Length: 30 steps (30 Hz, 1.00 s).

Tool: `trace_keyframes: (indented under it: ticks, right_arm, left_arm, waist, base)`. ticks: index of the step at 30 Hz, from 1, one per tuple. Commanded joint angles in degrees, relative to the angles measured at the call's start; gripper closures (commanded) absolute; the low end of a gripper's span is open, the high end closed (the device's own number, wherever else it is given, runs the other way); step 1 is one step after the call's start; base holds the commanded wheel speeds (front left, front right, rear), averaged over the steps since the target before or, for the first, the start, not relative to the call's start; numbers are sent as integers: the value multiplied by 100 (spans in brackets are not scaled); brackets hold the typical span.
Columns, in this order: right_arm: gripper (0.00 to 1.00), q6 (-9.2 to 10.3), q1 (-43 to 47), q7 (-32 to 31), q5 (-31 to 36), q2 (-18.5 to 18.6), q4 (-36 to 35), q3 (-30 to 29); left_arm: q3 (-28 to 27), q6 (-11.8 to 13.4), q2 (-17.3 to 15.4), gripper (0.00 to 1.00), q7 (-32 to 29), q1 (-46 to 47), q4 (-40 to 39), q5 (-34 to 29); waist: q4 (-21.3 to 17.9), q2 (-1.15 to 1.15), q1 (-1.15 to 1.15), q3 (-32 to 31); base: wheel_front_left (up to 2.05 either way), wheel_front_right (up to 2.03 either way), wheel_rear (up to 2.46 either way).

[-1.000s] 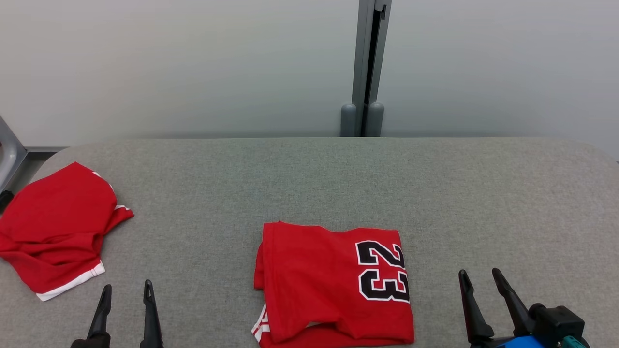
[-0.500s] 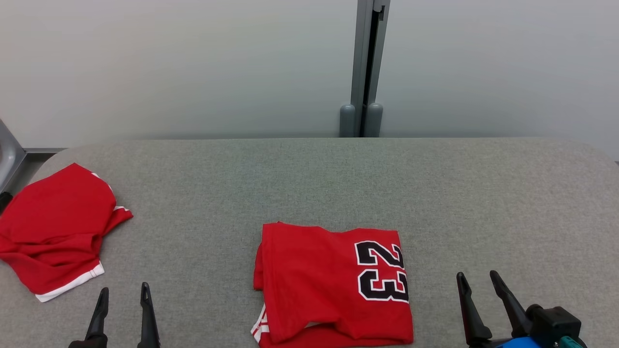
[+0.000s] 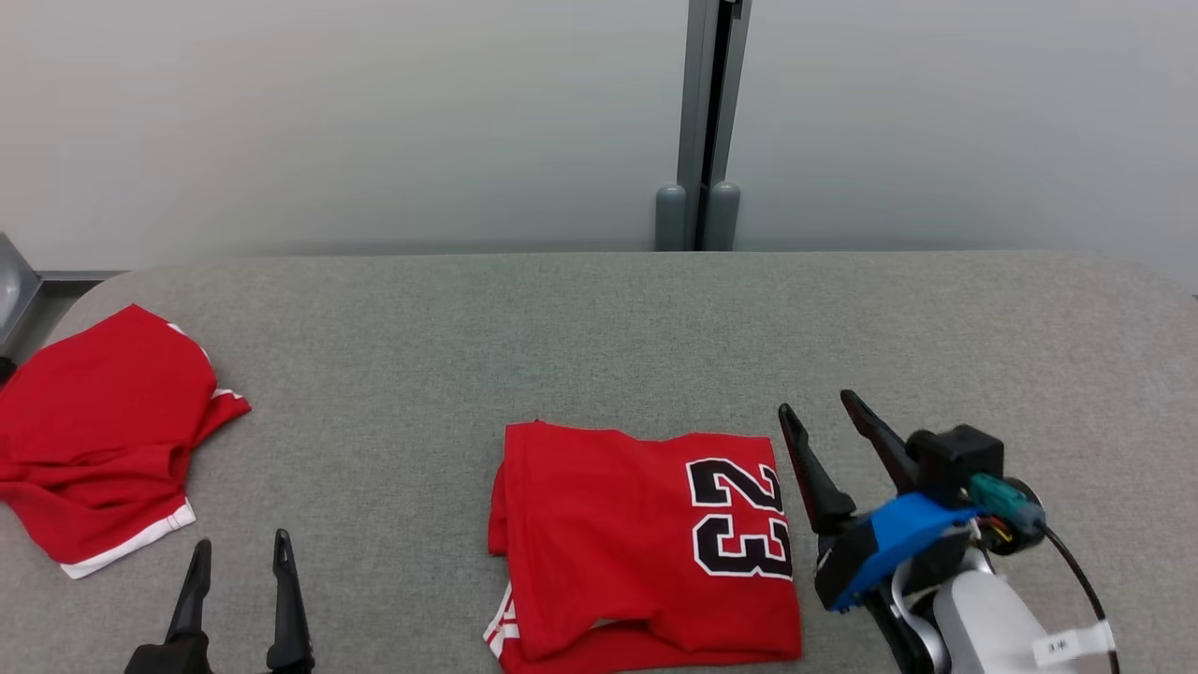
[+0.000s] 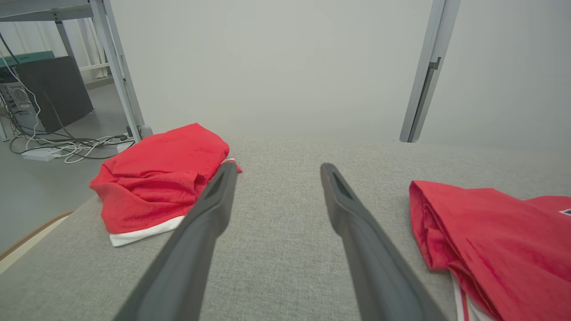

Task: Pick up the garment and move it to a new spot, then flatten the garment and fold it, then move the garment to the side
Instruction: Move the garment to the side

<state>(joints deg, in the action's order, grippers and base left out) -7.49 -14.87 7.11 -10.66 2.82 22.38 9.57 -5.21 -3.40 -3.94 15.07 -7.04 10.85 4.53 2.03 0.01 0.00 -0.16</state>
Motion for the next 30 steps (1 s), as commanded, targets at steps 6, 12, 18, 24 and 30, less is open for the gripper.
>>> trace_keyframes:
  ticks: [6,12,18,24,30]
  right_arm:
    - [0,-2,-561,-372,64,15,796,64]
    - [0,-2,-539,-265,-56,17,1508,176]
    - [0,-2,-624,-50,-257,15,2160,376]
    - [0,-2,-661,230,-584,16,2619,531]
    - [65,-4,-618,282,-965,-3,2859,1035]
  left_arm:
    - [38,-4,-24,0,12,234,25,23]
    - [-2,20,-7,0,13,317,34,60]
    - [38,15,14,0,12,439,1,73]
    - [54,14,25,0,12,546,-29,71]
    - [35,22,43,0,12,598,-19,97]
  waist:
    - [152,-1,0,167]
    - [203,-1,0,350]
    - [215,-1,0,548]
    - [245,-1,0,682]
    - [252,-1,0,786]
  base:
    - [0,0,0]
    - [0,0,0]
    - [0,0,0]
    - [0,0,0]
    - [0,0,0]
